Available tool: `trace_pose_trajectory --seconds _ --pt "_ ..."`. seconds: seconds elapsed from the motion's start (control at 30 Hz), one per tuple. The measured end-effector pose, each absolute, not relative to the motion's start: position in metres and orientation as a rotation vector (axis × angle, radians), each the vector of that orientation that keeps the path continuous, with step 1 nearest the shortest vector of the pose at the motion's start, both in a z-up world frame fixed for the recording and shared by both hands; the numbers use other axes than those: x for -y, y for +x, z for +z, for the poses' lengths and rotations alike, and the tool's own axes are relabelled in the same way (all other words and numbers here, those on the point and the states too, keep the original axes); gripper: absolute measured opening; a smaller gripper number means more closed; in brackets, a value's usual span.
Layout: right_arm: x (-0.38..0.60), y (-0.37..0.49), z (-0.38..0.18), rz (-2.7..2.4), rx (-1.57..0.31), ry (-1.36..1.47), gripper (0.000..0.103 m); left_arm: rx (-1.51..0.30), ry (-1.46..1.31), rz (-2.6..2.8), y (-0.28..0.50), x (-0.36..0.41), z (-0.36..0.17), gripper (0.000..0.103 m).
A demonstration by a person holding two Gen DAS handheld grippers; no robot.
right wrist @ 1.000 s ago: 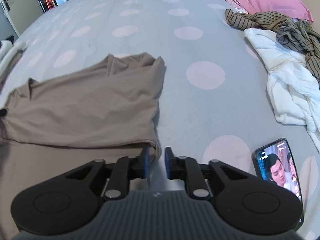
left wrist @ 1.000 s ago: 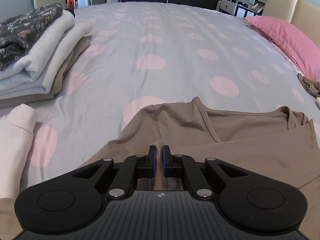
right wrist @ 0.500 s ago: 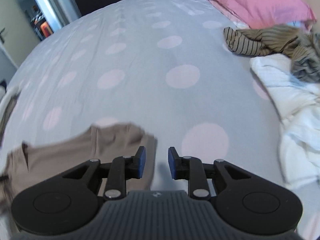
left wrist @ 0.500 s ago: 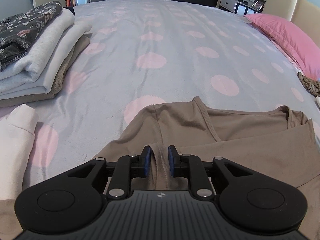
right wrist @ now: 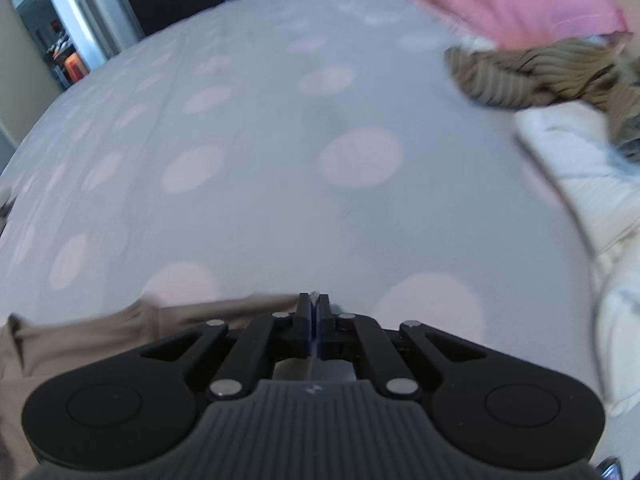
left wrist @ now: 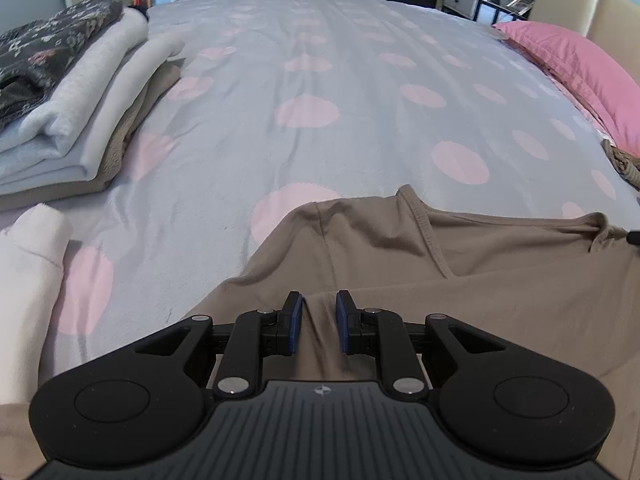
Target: Fold clothes
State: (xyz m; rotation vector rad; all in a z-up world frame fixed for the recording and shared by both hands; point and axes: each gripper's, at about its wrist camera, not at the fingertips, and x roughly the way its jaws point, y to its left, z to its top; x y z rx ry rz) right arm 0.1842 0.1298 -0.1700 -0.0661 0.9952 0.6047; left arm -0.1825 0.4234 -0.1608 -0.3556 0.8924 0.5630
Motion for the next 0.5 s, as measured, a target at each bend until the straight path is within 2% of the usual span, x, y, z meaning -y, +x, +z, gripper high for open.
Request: trace_pose_trajectory --seconds 0.1,0.23,0.3,0.5 --pt "-0.129 0.185 -0.173 0.6 -0.981 -0.079 0.005 -0.895 -0.334 0.562 -0.18 -0.421 -0.161 0.016" --pt "-0.121 0.181 -0.162 0.578 -0.941 -0.097 0.022 -0.881 -0.325 0.581 -0.182 -0.421 -0.157 0.018" --pt "-0.112 0.175 -0.153 0.595 -0.936 -0.092 0.025 -0.863 -0.334 0.59 -0.184 -0.424 -0.153 0.018" --pt "-0.107 0.144 -0.153 0.736 -0.982 -0.129 0.025 -0.842 -0.338 0.586 -0.188 -0.419 -0.143 0.02"
